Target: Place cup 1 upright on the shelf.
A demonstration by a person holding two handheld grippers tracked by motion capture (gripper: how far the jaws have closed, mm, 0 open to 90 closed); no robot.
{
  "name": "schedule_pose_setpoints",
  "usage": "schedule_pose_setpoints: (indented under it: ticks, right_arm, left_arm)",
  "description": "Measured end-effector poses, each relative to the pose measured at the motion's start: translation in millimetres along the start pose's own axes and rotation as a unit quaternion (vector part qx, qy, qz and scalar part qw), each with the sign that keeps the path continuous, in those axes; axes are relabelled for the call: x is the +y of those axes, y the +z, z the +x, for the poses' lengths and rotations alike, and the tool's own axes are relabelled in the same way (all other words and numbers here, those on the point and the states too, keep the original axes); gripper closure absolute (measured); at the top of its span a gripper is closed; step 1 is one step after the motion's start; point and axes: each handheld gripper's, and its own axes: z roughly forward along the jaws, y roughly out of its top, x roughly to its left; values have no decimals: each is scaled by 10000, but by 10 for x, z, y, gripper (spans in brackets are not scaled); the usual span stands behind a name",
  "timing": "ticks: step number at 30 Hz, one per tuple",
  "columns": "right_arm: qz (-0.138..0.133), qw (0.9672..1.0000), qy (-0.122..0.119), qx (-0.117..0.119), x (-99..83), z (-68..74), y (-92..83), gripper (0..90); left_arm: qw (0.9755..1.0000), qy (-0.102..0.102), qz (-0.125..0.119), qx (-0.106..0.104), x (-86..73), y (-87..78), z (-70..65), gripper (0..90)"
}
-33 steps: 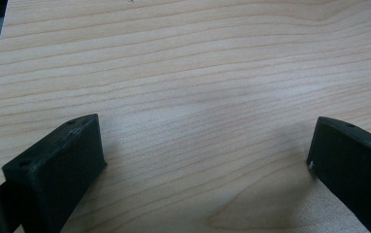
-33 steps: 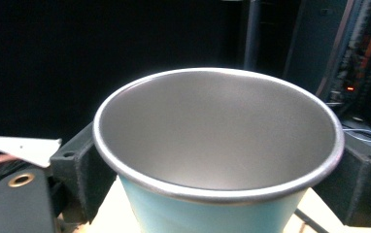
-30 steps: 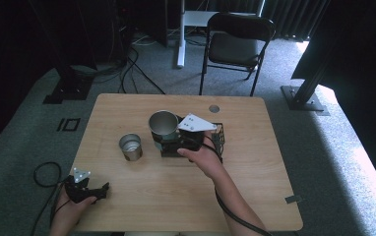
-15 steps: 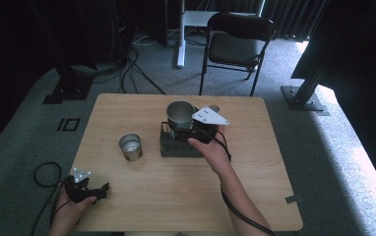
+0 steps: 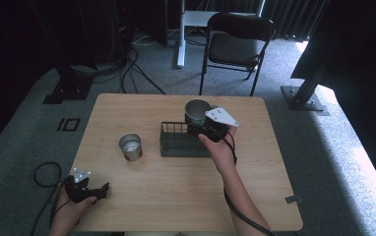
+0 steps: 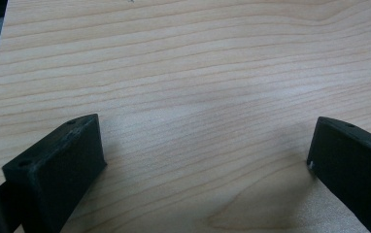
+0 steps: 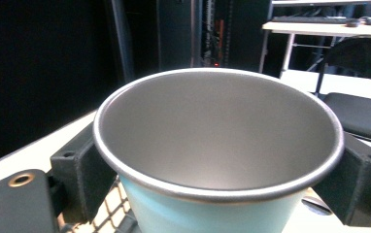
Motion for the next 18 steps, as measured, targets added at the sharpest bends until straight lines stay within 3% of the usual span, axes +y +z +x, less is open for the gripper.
schedule_pose_setpoints:
  ticks: [11,18]
  right_arm:
    - [96,9994,21,-331,-211,-182,7,125]
    - [160,9987,154,-452,-353,-285,36,125]
  left_arm:
    - [10000,-6,-1,2,0,0,-1,4]
    - [10000,-5,-1,2,0,0,-1,4]
